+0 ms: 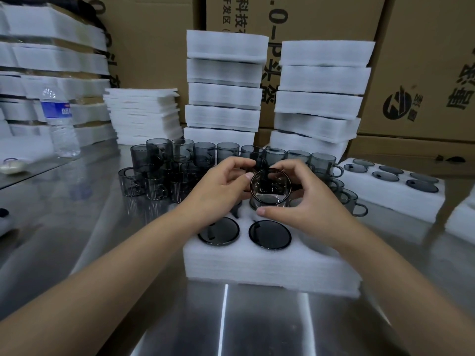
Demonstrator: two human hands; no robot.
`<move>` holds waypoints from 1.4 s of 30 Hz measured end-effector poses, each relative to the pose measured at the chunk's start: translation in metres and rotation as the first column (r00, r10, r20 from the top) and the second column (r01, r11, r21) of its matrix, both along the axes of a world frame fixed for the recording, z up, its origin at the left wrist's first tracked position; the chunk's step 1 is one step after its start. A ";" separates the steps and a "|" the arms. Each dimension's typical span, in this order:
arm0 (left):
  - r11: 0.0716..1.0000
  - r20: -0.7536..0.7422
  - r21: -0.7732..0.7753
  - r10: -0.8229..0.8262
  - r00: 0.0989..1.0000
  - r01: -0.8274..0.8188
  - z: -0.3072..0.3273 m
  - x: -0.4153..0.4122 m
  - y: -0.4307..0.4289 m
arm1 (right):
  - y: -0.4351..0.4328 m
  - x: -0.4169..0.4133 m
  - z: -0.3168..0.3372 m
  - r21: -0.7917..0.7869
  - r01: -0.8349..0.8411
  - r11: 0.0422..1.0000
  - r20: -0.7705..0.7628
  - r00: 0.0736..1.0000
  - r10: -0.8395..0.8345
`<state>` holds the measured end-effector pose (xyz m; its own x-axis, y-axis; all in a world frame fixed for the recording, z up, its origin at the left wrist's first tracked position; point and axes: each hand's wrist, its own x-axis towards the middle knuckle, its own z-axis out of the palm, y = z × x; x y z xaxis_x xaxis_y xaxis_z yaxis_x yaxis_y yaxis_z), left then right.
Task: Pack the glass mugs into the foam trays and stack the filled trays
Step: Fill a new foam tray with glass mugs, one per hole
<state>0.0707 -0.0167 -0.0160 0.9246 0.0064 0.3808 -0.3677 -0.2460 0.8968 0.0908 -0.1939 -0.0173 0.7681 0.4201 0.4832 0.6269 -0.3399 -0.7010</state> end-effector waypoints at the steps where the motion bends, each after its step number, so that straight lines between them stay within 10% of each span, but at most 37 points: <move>1: 1.000 0.006 0.006 0.003 1.000 -0.003 0.000 0.000 0.000 | 0.001 -0.001 0.000 -0.020 0.015 1.000 0.018 1.000 -0.014; 23: 0.993 0.099 0.023 -0.116 0.988 0.114 0.000 -0.004 0.002 | -0.001 -0.008 0.009 -0.111 0.004 0.994 0.198 0.980 0.018; 42: 0.986 0.085 0.163 -0.048 0.995 0.033 -0.005 -0.001 0.002 | -0.083 0.000 0.048 -0.229 -0.363 0.903 -0.473 0.852 0.223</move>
